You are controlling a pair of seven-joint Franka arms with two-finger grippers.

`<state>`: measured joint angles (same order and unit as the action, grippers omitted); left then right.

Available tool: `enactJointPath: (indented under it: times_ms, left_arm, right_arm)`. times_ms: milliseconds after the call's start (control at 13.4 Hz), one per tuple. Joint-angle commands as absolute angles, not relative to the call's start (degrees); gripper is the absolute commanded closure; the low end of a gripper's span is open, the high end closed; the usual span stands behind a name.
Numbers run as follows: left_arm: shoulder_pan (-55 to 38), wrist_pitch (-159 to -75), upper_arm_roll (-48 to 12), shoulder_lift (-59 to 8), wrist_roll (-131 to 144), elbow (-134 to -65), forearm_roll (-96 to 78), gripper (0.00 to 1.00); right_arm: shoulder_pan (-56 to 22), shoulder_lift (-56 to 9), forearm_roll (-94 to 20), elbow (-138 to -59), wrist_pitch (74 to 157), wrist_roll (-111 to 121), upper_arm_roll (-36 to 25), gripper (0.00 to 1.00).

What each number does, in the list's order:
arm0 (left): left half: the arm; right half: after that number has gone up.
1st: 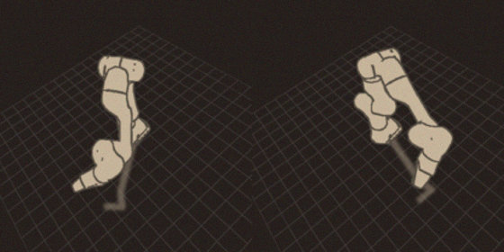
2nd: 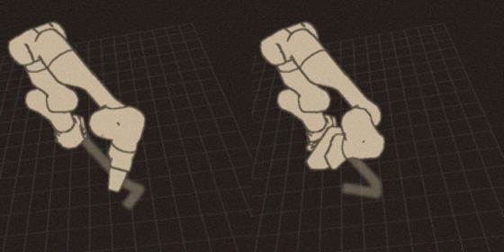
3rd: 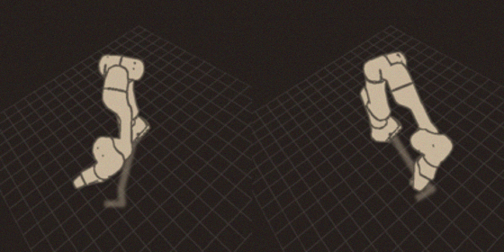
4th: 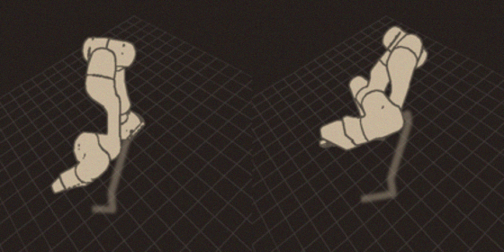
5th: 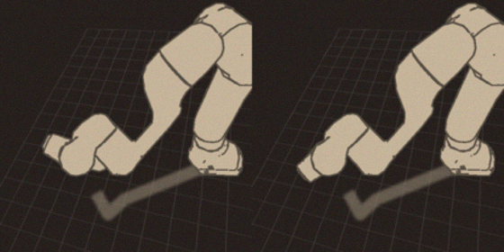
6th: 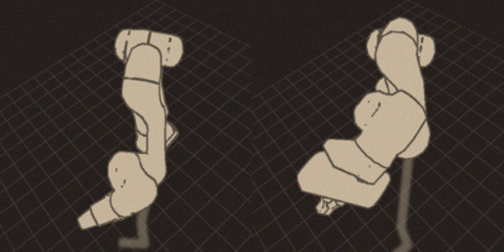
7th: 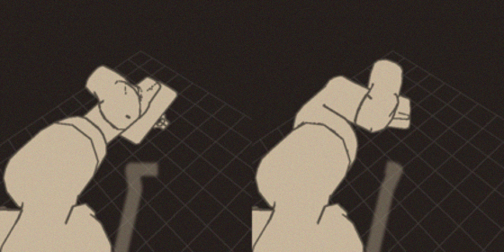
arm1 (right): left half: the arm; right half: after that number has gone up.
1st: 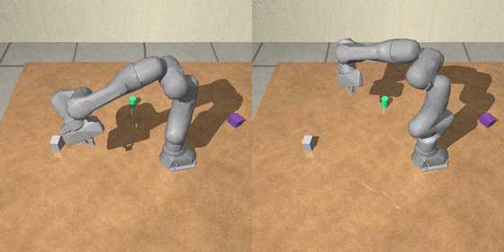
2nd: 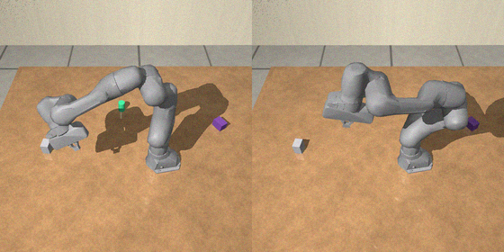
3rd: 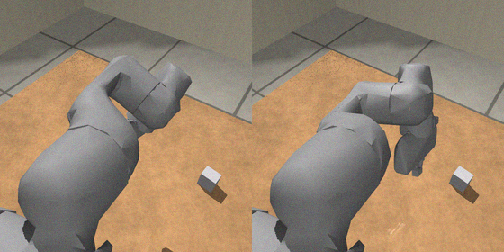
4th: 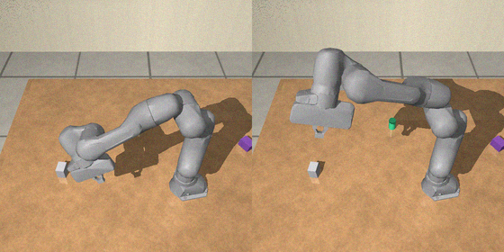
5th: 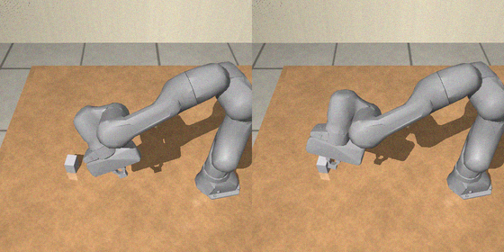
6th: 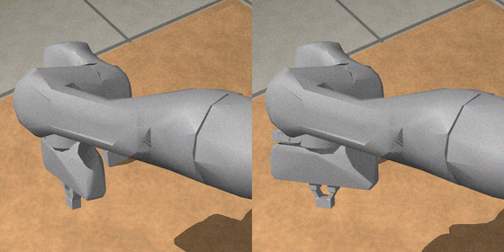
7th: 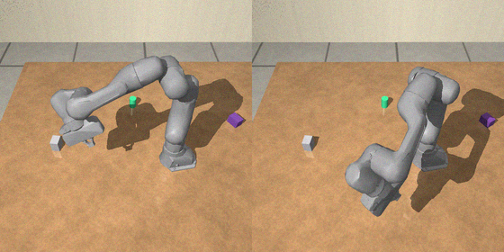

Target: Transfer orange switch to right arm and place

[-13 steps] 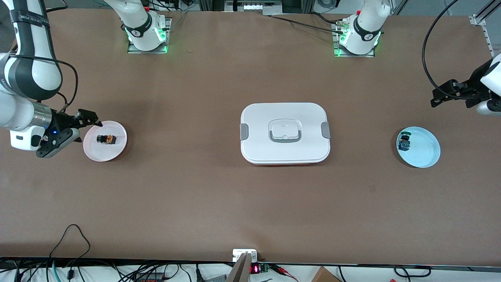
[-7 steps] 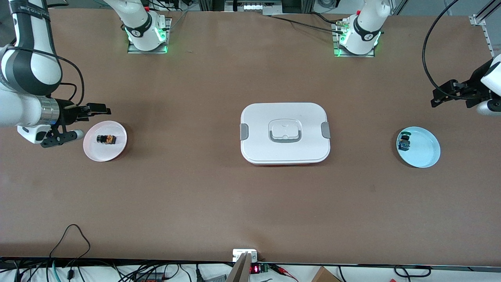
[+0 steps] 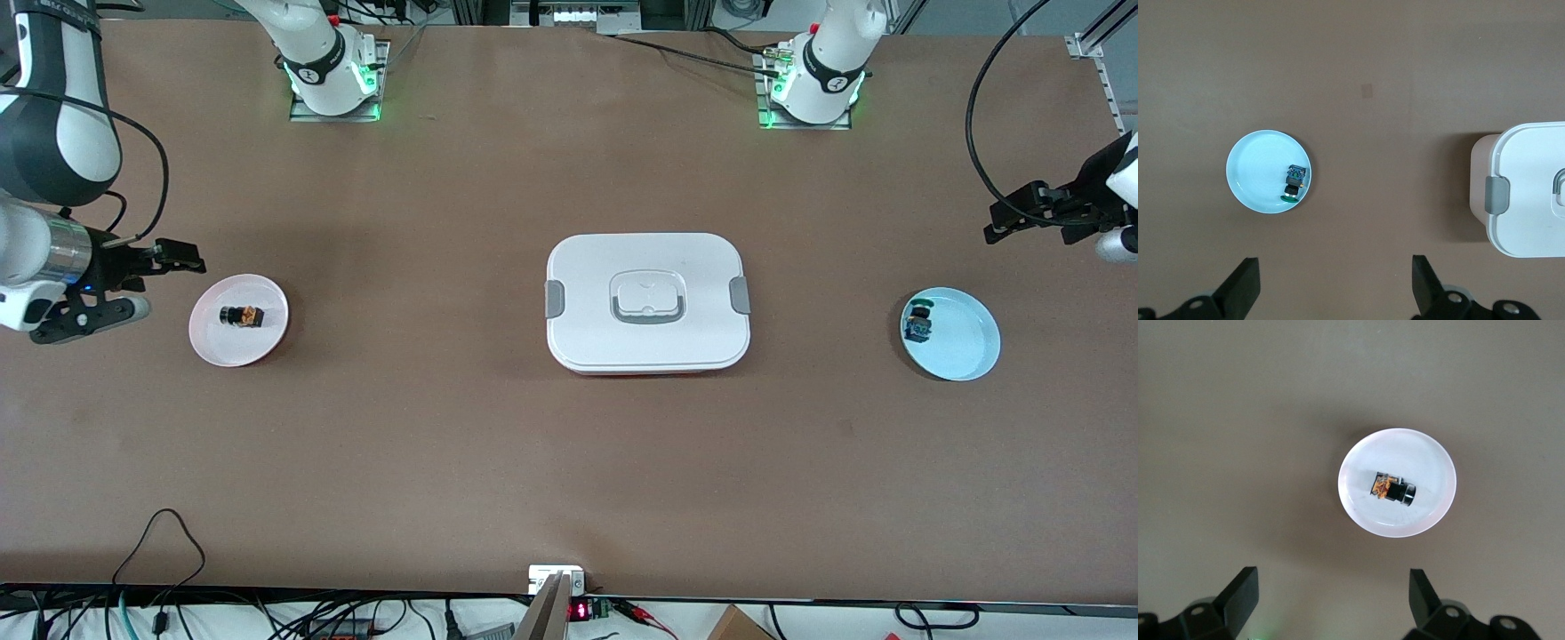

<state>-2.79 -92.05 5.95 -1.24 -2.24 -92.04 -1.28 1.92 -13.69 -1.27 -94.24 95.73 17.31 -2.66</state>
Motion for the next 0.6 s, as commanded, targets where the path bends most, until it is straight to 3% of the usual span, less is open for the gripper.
enactJointPath:
  times_ms: [0,298,522]
  left_arm:
    - [-2.3,-91.1,5.8,-2.0,-2.3,-90.4,-2.5,0.00]
    - [-2.3,-91.1,5.8,-2.0,-2.3,-90.4,-2.5,0.00]
    - [-2.3,-91.1,5.8,-2.0,-2.3,-90.4,-2.5,0.00]
  right_arm:
    - [1.5,-12.4,-3.0,-92.4,92.5,4.7,-2.8,0.00]
    - [-1.1,-11.7,-2.1,-86.4,91.6,1.2,-3.7,0.00]
    - [-2.4,-11.5,-1.1,-81.7,85.4,0.7,-4.2,0.00]
